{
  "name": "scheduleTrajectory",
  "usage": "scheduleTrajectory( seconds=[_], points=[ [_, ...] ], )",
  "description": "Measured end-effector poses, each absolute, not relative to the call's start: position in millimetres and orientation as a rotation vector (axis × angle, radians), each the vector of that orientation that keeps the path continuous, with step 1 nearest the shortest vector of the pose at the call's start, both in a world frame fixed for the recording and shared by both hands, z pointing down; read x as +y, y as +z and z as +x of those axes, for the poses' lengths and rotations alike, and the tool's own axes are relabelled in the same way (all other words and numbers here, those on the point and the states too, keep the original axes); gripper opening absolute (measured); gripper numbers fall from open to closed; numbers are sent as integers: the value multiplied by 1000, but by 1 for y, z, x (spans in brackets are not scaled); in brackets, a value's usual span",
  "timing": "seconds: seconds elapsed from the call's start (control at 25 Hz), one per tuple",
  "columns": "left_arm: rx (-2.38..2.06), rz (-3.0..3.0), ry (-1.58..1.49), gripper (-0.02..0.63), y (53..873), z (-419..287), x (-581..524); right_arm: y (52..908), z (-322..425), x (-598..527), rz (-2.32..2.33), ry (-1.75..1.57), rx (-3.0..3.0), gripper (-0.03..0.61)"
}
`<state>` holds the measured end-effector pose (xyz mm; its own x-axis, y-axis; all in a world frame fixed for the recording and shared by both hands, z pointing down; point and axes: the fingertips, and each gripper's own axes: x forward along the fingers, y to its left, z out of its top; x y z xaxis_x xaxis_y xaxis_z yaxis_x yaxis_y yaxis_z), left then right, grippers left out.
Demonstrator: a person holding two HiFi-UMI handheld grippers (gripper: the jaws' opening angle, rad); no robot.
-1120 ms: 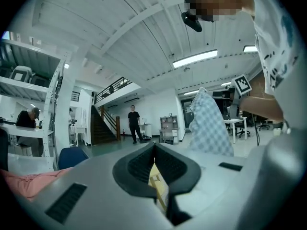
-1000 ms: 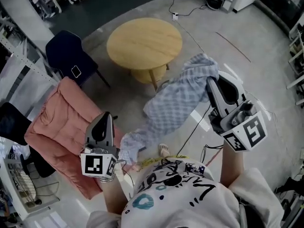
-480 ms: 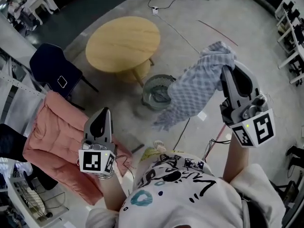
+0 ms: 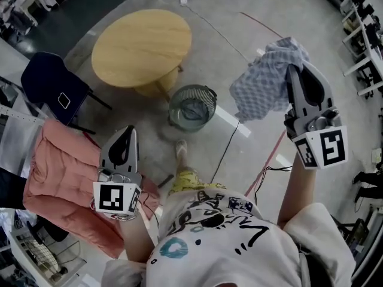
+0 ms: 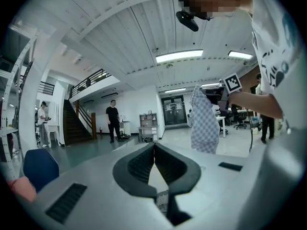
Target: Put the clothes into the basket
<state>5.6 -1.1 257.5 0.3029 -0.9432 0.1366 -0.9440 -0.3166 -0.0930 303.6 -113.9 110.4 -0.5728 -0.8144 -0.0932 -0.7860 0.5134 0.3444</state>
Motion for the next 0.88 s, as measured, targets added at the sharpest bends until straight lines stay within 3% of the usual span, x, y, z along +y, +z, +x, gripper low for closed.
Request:
scheduleTrajectory(
  seconds=[0.32,0.88],
  points=[
    [-1730,2586,244,15,268,-11,-98,126,298,-179,1469,-483,-2596,38],
    [-1644,2655,212,15,268,-61,-216,189,193,-228,1186,-318,-2702,38]
  ],
)
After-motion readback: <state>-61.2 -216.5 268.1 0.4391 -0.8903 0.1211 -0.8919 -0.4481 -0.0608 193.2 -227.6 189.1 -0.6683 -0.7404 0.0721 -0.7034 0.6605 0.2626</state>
